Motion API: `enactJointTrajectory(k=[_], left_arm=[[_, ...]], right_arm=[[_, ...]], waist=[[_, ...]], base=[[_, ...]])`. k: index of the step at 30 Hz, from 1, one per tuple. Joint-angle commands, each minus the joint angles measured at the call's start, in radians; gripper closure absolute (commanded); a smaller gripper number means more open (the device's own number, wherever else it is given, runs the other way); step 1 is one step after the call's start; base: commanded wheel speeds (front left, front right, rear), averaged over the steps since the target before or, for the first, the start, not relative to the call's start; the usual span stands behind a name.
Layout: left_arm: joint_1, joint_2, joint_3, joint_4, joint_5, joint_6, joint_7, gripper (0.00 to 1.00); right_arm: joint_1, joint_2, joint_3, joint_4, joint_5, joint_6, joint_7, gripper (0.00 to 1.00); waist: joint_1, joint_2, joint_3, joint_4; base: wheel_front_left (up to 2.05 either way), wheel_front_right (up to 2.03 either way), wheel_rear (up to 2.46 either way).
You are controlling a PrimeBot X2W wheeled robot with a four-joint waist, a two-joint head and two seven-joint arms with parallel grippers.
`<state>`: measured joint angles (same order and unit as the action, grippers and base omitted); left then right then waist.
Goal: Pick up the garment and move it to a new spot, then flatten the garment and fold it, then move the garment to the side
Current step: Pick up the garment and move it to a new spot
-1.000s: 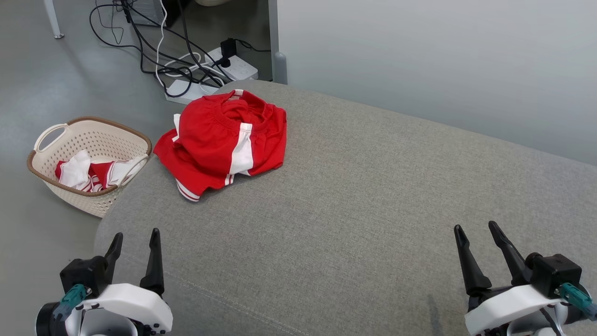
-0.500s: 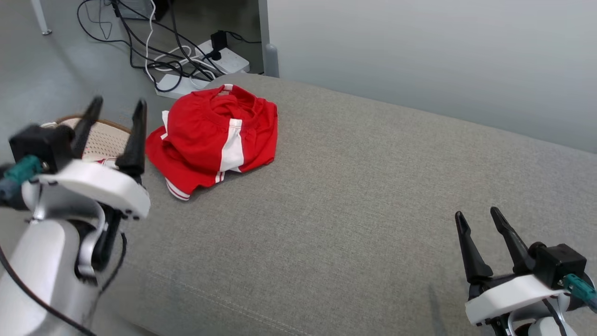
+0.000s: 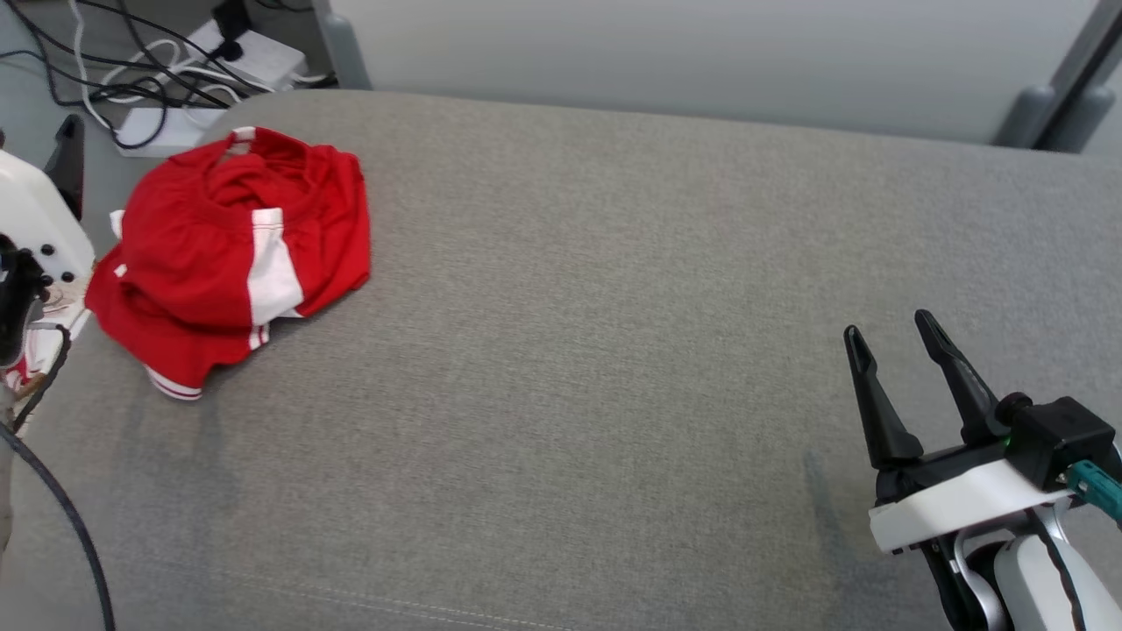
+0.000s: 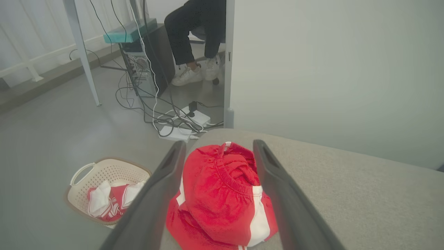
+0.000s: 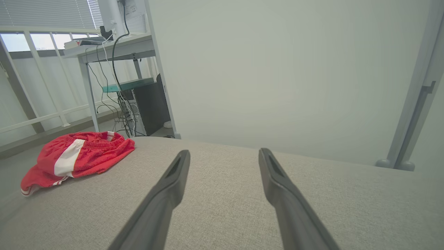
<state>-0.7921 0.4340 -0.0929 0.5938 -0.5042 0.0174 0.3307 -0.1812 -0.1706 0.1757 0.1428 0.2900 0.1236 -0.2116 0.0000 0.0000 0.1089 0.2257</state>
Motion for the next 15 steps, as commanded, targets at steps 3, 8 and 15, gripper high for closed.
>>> enactJointTrajectory(k=[3, 8, 15], left_arm=[[-0.068, 0.078, 0.054, 0.087, -0.034, -0.011, 0.039, 0.0], [-0.073, 0.093, 0.099, 0.209, -0.101, -0.022, 0.103, 0.0], [-0.066, 0.104, 0.118, 0.281, -0.132, -0.025, 0.127, 0.0]], right_arm=[[-0.056, -0.029, 0.032, -0.039, -0.007, 0.007, 0.004, 0.0], [-0.085, -0.048, 0.043, -0.054, 0.0, 0.007, 0.01, 0.0], [-0.104, -0.061, 0.036, -0.064, 0.0, 0.007, 0.013, 0.0]], waist=[[0.0, 0.0, 0.119, -0.113], [0.0, 0.0, 0.189, -0.154], [0.0, 0.0, 0.247, -0.175]], base=[[0.0, 0.0, 0.0], [0.0, 0.0, 0.0], [0.0, 0.0, 0.0]])
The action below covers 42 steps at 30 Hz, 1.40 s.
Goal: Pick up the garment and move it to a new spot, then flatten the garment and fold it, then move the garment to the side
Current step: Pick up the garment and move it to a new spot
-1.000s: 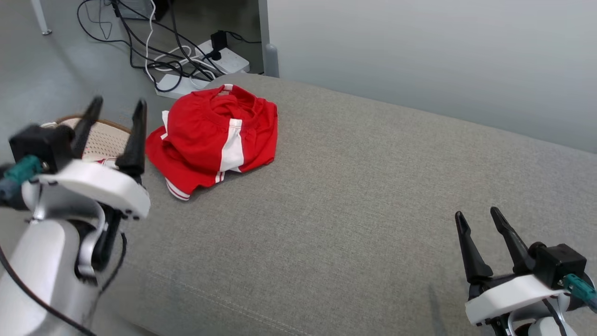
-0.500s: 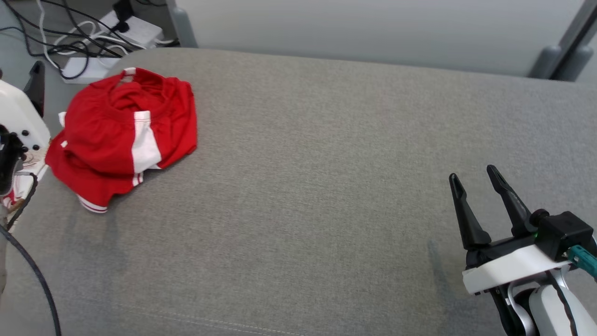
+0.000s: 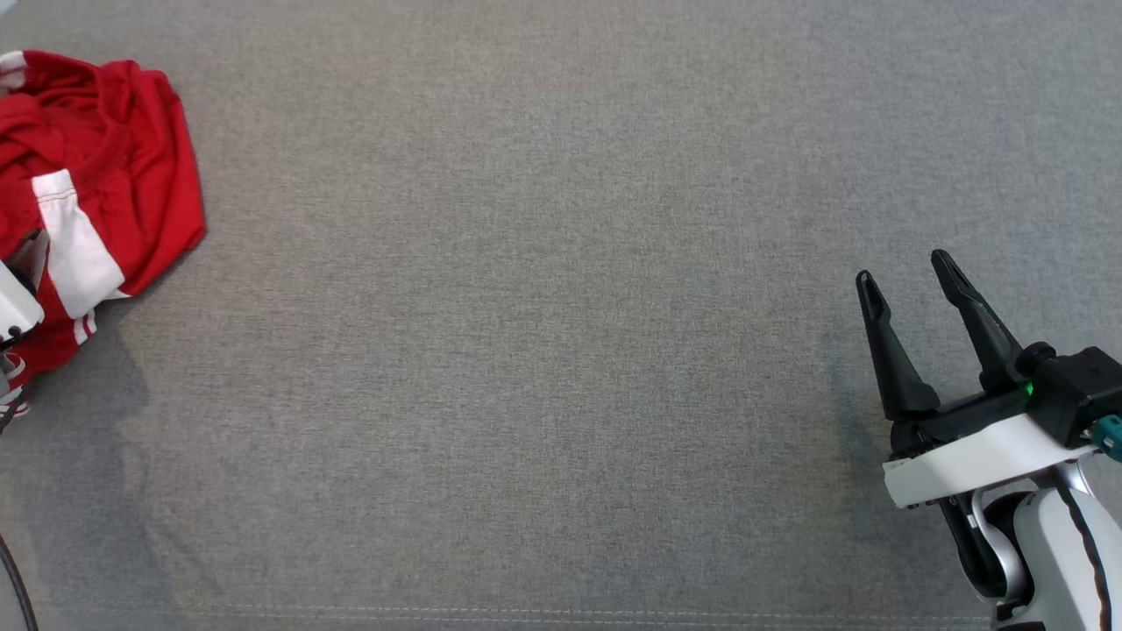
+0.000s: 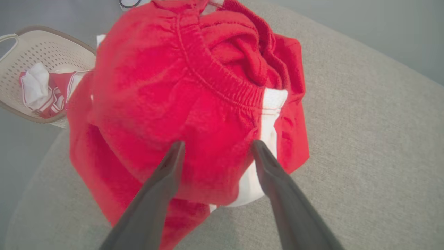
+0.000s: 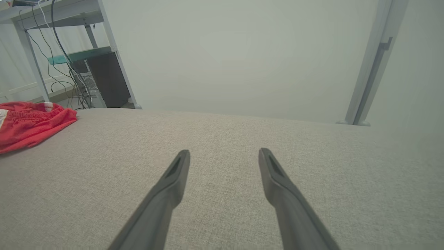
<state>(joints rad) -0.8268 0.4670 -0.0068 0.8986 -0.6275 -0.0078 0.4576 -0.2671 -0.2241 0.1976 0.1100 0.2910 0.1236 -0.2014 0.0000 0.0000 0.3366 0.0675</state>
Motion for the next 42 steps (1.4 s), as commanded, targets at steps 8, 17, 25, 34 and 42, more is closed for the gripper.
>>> enactJointTrajectory(k=[8, 17, 25, 34, 42], left_arm=[[-0.017, 0.07, 0.03, 0.019, -0.002, 0.025, -0.044, 0.0], [-0.002, 0.083, 0.009, 0.031, 0.022, 0.029, -0.098, 1.0], [-0.018, 0.136, -0.036, -0.096, 0.088, 0.015, -0.192, 1.0], [-0.015, 0.184, -0.067, -0.279, 0.127, -0.008, -0.242, 1.0], [0.044, 0.155, -0.126, -0.498, 0.148, -0.026, -0.256, 1.0]], right_arm=[[-0.024, -0.016, 0.016, -0.037, 0.012, 0.007, 0.009, 0.0], [-0.013, -0.009, 0.0, -0.029, 0.026, 0.007, 0.004, 0.0], [0.016, 0.011, -0.021, -0.014, 0.023, 0.007, -0.006, 0.0], [0.027, 0.032, -0.03, -0.004, 0.027, 0.007, -0.014, 0.0], [0.038, 0.045, -0.06, -0.01, 0.025, 0.007, -0.023, 0.0]], waist=[[0.0, 0.0, 0.046, -0.028], [0.0, 0.0, 0.015, -0.03], [0.0, 0.0, -0.047, -0.003], [0.0, 0.0, -0.098, 0.006], [0.0, 0.0, -0.123, -0.022]], base=[[0.0, 0.0, 0.0], [0.0, 0.0, 0.0], [0.0, 0.0, 0.0], [0.0, 0.0, 0.0], [0.0, 0.0, 0.0]])
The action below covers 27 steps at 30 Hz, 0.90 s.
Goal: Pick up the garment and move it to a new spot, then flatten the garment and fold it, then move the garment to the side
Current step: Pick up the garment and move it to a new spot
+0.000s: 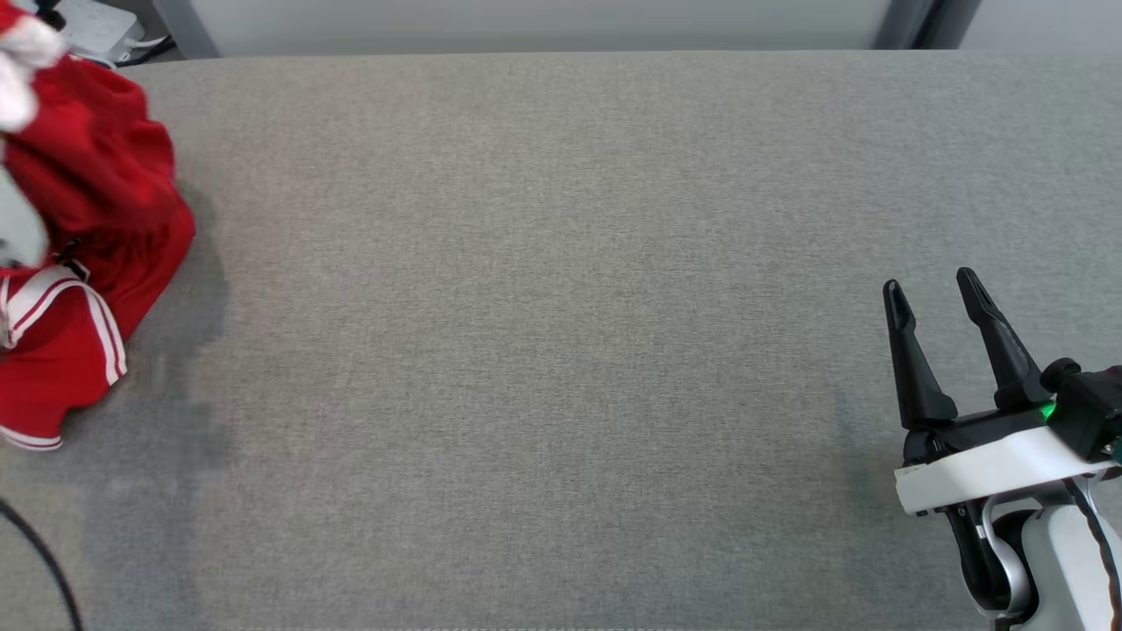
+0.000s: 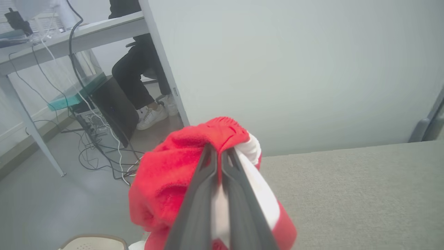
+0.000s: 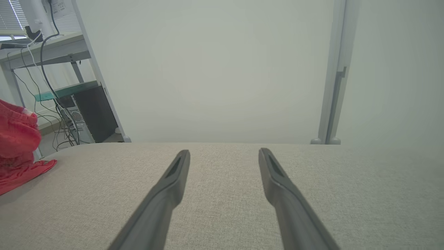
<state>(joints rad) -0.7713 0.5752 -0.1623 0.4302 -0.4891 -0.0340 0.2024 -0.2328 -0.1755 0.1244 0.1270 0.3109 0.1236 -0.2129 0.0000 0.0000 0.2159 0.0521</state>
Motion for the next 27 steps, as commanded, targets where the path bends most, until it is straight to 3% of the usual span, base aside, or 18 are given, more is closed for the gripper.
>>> enactJointTrajectory(k=[1, 8, 14, 23, 27], left_arm=[[0.005, 0.035, 0.015, -0.065, 0.015, 0.004, 0.005, 1.0], [0.134, -0.088, -0.108, -0.318, 0.04, 0.054, 0.057, 1.0], [0.196, -0.212, -0.239, -0.41, 0.052, 0.061, 0.074, 1.0], [0.173, -0.428, -0.45, -0.32, 0.043, -0.013, 0.061, 1.0], [0.143, -0.481, -0.49, -0.216, 0.022, -0.033, 0.051, 1.0]], right_arm=[[0.004, -0.001, 0.011, -0.028, 0.004, 0.007, -0.013, 0.0], [0.009, 0.015, -0.014, -0.036, 0.003, 0.007, -0.018, 0.0], [0.015, 0.035, -0.035, -0.044, 0.003, 0.007, -0.022, 0.0], [0.002, 0.057, -0.029, -0.038, 0.01, 0.007, -0.031, 0.0], [-0.007, 0.067, -0.016, -0.031, 0.018, 0.007, -0.036, 0.0]], waist=[[0.0, 0.0, -0.003, -0.015], [0.0, 0.0, 0.007, -0.085], [0.0, 0.0, 0.02, -0.164], [0.0, 0.0, 0.056, -0.29], [0.0, 0.0, 0.079, -0.339]], base=[[0.0, 0.0, 0.0], [0.0, 0.0, 0.0], [0.0, 0.0, 0.0], [0.0, 0.0, 0.0], [0.0, 0.0, 0.0]])
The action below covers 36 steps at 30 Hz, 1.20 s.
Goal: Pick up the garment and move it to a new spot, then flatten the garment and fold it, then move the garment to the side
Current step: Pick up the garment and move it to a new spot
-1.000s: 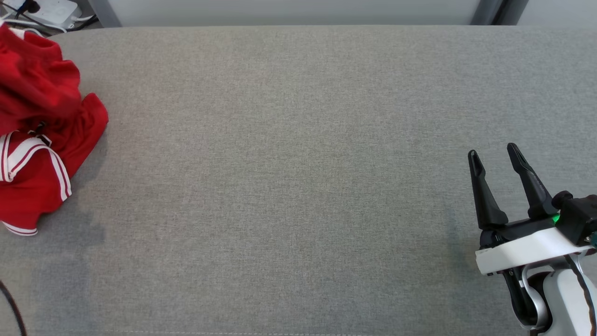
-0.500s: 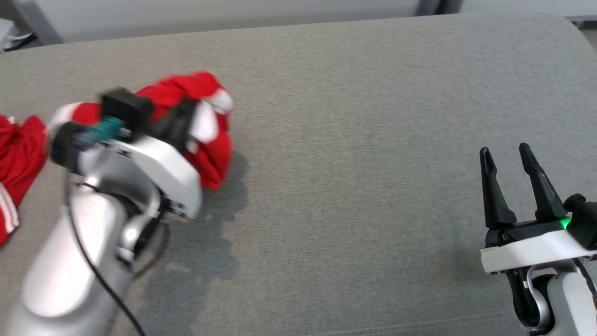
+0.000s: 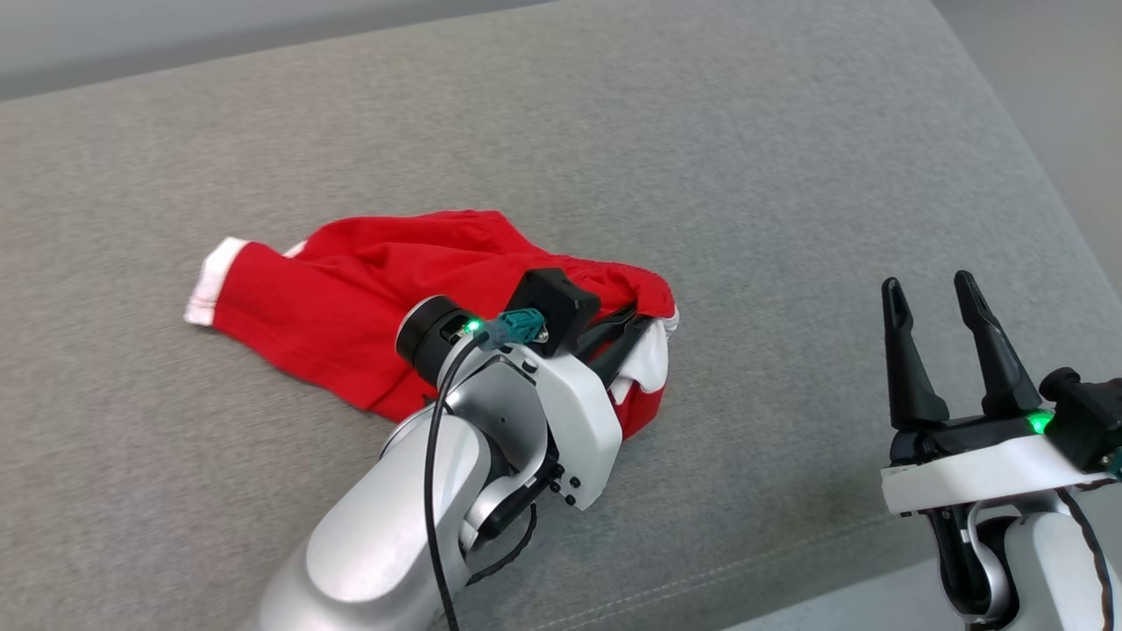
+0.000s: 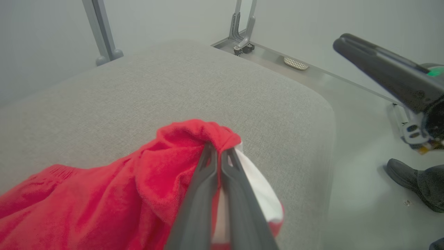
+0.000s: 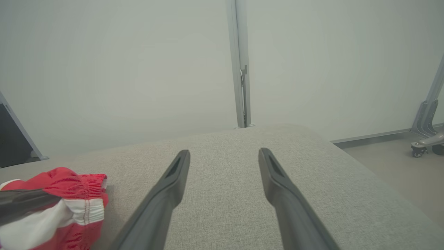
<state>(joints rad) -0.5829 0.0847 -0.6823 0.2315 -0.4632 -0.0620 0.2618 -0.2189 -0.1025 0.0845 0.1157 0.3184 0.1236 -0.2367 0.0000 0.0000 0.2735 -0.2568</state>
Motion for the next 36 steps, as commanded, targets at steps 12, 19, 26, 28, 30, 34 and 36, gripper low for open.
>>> enactJointTrajectory(k=[12, 19, 26, 28, 30, 34, 36], left_arm=[[-0.117, -0.024, -0.037, 0.209, -0.051, -0.042, -0.034, 0.0], [-0.13, -0.009, -0.046, 0.097, -0.037, -0.044, -0.094, 0.0], [-0.041, 0.124, 0.066, -0.149, -0.02, 0.077, -0.139, 0.0], [0.005, 0.169, 0.122, -0.218, -0.033, 0.116, -0.151, 0.0], [0.054, 0.215, 0.186, -0.278, -0.045, 0.16, -0.17, 0.0], [0.165, 0.289, 0.317, -0.376, -0.068, 0.245, -0.218, 0.0], [0.225, 0.319, 0.376, -0.409, -0.081, 0.278, -0.242, 0.0]], right_arm=[[-0.044, 0.011, 0.042, 0.012, 0.031, 0.007, -0.023, 0.0], [-0.038, 0.01, 0.012, 0.02, 0.026, 0.007, -0.025, 0.0], [-0.03, -0.01, -0.006, 0.001, 0.011, 0.007, -0.025, 0.0], [-0.026, -0.017, -0.006, -0.003, 0.005, 0.007, -0.025, 0.0], [-0.023, -0.025, -0.008, -0.005, -0.001, 0.007, -0.025, 0.0], [-0.009, -0.038, -0.013, -0.009, -0.012, 0.007, -0.022, 0.0], [-0.001, -0.044, -0.018, -0.011, -0.017, 0.007, -0.017, 0.0]], waist=[[0.0, 0.0, 0.077, -0.09], [0.0, 0.0, 0.055, -0.038], [0.0, 0.0, 0.014, 0.05], [0.0, 0.0, 0.003, 0.077], [0.0, 0.0, -0.008, 0.102], [0.0, 0.0, -0.035, 0.148], [0.0, 0.0, -0.049, 0.168]], base=[[0.0, 0.0, 0.0], [0.0, 0.0, 0.0], [0.0, 0.0, 0.0], [0.0, 0.0, 0.0], [0.0, 0.0, 0.0], [0.0, 0.0, 0.0], [0.0, 0.0, 0.0]])
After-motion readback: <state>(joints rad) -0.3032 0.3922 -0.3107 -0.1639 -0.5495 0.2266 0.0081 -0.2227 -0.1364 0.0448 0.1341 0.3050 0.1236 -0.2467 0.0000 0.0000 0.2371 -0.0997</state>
